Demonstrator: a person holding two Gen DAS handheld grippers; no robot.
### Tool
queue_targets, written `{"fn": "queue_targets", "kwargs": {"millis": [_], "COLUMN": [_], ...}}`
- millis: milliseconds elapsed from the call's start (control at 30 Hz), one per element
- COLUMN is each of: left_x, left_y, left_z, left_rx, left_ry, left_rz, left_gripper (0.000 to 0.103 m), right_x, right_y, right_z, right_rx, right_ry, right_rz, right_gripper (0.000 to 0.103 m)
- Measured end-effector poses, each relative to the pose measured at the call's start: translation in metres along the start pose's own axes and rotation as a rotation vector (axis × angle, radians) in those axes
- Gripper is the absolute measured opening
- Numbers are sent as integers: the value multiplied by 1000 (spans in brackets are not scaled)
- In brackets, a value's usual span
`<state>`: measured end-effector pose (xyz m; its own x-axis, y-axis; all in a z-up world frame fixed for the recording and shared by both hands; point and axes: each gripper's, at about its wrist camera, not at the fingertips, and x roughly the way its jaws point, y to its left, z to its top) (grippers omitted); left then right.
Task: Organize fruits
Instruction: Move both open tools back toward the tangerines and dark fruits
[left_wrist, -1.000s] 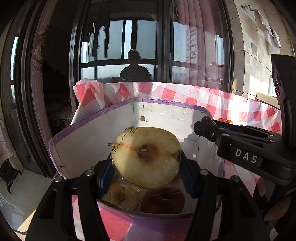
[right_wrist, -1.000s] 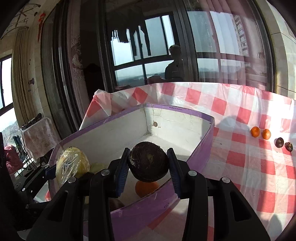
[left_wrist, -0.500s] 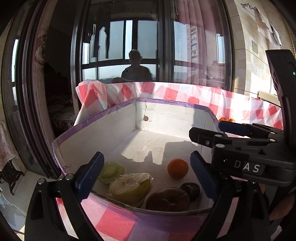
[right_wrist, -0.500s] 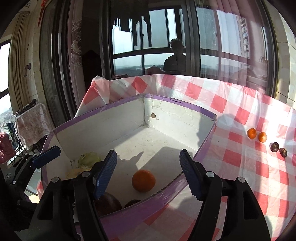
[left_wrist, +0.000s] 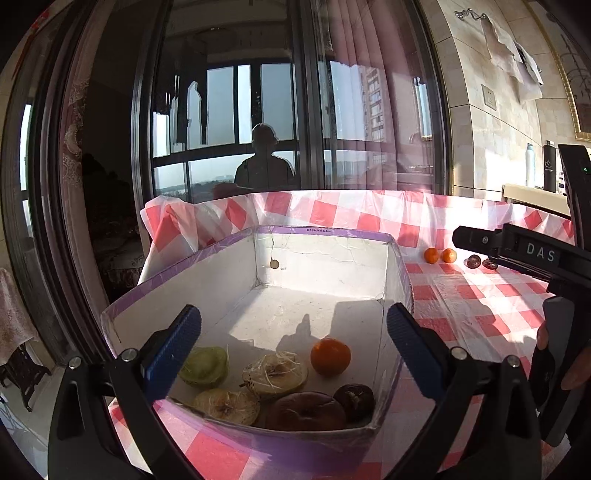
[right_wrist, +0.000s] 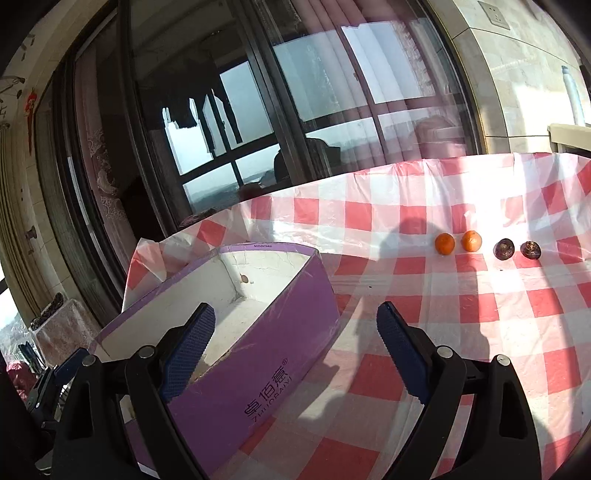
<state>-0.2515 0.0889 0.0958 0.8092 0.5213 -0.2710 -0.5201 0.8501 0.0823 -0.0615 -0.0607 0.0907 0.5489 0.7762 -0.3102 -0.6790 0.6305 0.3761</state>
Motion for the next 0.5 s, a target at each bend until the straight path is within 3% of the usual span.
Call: {"fn": "queue_targets", "kwargs": {"millis": [133, 233, 367, 500], "left_x": [-14, -22, -4, 46], "left_y": [-34, -75, -127, -163], "left_z": [8, 13, 20, 29], "left_rx": [53, 132, 175, 98], "left_ry": [-87, -130, -67, 43], "left_rz": [-83, -188, -372, -458], "left_gripper": [101, 101, 101, 101], "right_x": [-14, -23, -34, -44], "right_y": [-52, -88, -131, -166], "right_z": [0, -3, -11, -23], "right_rx": [105, 166, 245, 303], "right_ry": [-34, -48, -56, -55], "right_rz": [-69, -130, -197, -254], "right_gripper": [87, 87, 87, 87]}}
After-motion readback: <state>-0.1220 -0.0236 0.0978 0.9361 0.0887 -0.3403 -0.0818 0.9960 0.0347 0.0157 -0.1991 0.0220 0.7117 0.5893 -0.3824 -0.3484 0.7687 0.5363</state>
